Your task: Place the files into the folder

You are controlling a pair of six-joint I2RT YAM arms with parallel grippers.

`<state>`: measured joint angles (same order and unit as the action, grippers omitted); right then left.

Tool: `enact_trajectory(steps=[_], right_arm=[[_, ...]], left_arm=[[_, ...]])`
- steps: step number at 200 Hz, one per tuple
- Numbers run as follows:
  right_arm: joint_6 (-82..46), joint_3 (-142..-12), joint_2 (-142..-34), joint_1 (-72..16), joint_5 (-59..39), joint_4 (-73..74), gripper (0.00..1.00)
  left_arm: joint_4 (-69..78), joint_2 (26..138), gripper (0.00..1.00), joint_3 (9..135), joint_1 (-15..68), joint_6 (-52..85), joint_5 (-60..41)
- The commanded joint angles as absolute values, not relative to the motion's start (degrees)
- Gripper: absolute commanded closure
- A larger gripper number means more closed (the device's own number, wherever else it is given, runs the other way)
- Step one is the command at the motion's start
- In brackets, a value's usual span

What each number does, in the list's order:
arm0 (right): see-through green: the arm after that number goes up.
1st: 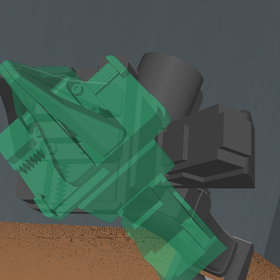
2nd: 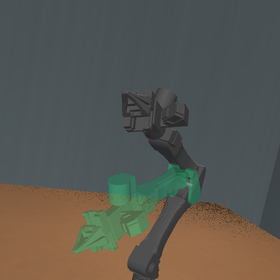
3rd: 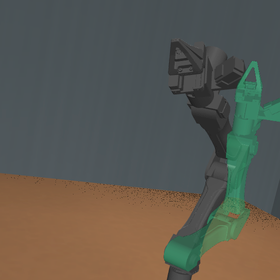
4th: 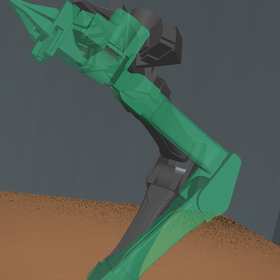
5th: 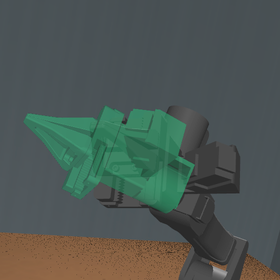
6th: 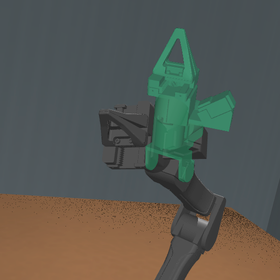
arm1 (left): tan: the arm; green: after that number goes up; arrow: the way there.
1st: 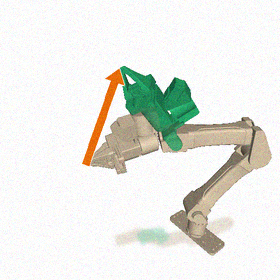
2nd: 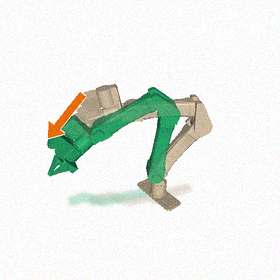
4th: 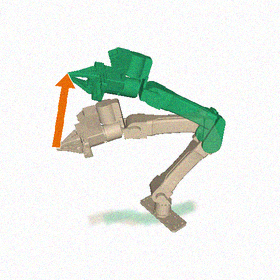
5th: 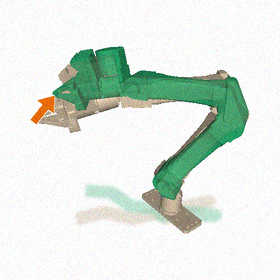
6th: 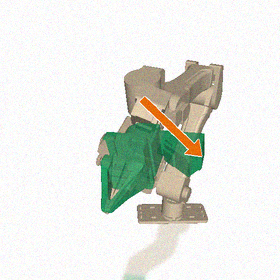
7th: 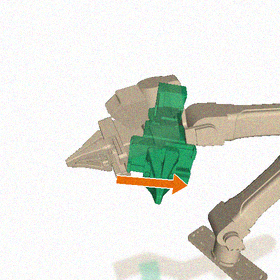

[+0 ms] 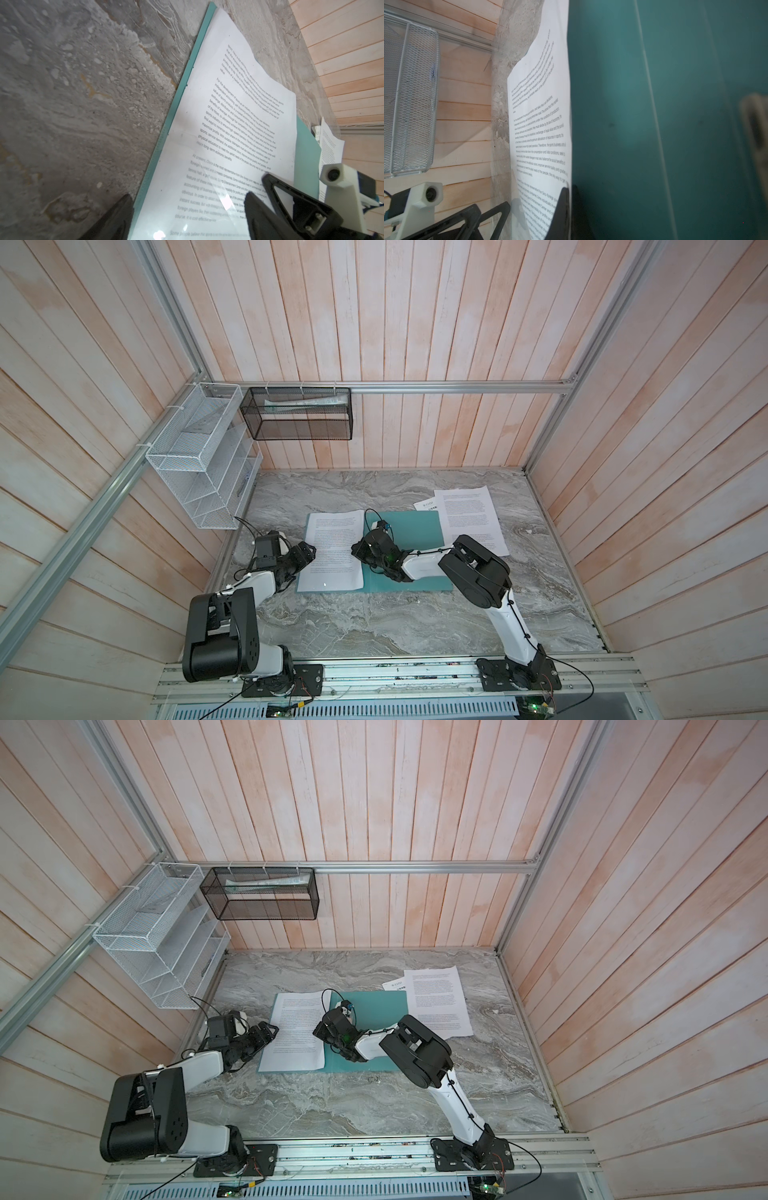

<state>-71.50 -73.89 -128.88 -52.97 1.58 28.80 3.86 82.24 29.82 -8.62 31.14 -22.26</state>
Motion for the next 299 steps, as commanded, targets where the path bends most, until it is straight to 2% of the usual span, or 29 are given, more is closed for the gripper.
enact_trajectory(steps=[1, 101, 120, 136, 140, 174, 213, 248, 258, 266, 283, 299], right_arm=[[-72.63, -74.9, -126.86, -53.7, 3.33, 24.92, 1.0], [-69.36, -75.73, -127.39, -54.58, -0.82, 25.98, 1.0], [-67.88, -74.56, -125.18, -54.58, 0.48, 26.39, 0.61], [-65.36, -74.07, -122.92, -54.73, 3.33, 25.06, 0.38], [-64.88, -74.35, -122.36, -54.8, 4.25, 23.77, 0.35], [-62.33, -75.02, -117.65, -54.76, 7.53, 13.37, 0.29], [-59.56, -73.32, -112.36, -53.59, 8.38, 2.81, 0.28], [-48.87, -67.15, -102.9, -50.36, 10.27, 0.37, 0.26], [-44.38, -67.83, -100.84, -49.79, 12.25, -2.84, 0.17], [-41.25, -68.2, -99.27, -49.75, 14.98, -5.55, 0.03], [-38.58, -68.89, -97.46, -49.09, 17.96, -10.02, 0.02], [-37.8, -69.6, -96.62, -46.82, 14.03, -13.0, 0.02]], left_arm=[[0.17, 84.23, 0.14, 27.95, -8.6, 31.64, -22.41], [0.19, 83.82, 0.14, 27.69, -8.61, 31.73, -22.32], [0.08, 83.63, 0.14, 27.69, -8.59, 31.79, -22.19], [0.0, 83.18, 0.14, 27.6, -8.59, 31.86, -21.9], [-0.04, 83.11, 0.14, 27.6, -8.61, 31.82, -21.8], [0.01, 82.97, 0.14, 27.42, -8.61, 31.83, -21.49], [0.44, 82.3, 0.14, 27.03, -8.6, 31.9, -21.28], [0.68, 79.67, 0.14, 26.15, -8.61, 32.07, -20.31], [0.68, 77.82, 0.14, 25.74, -8.61, 32.12, -19.72], [0.63, 76.2, 0.13, 25.43, -8.61, 32.16, -19.14], [0.0, 72.77, 0.12, 25.23, -8.57, 32.08, -17.55], [-1.03, 69.79, 0.12, 25.67, -8.5, 32.01, -17.36]])
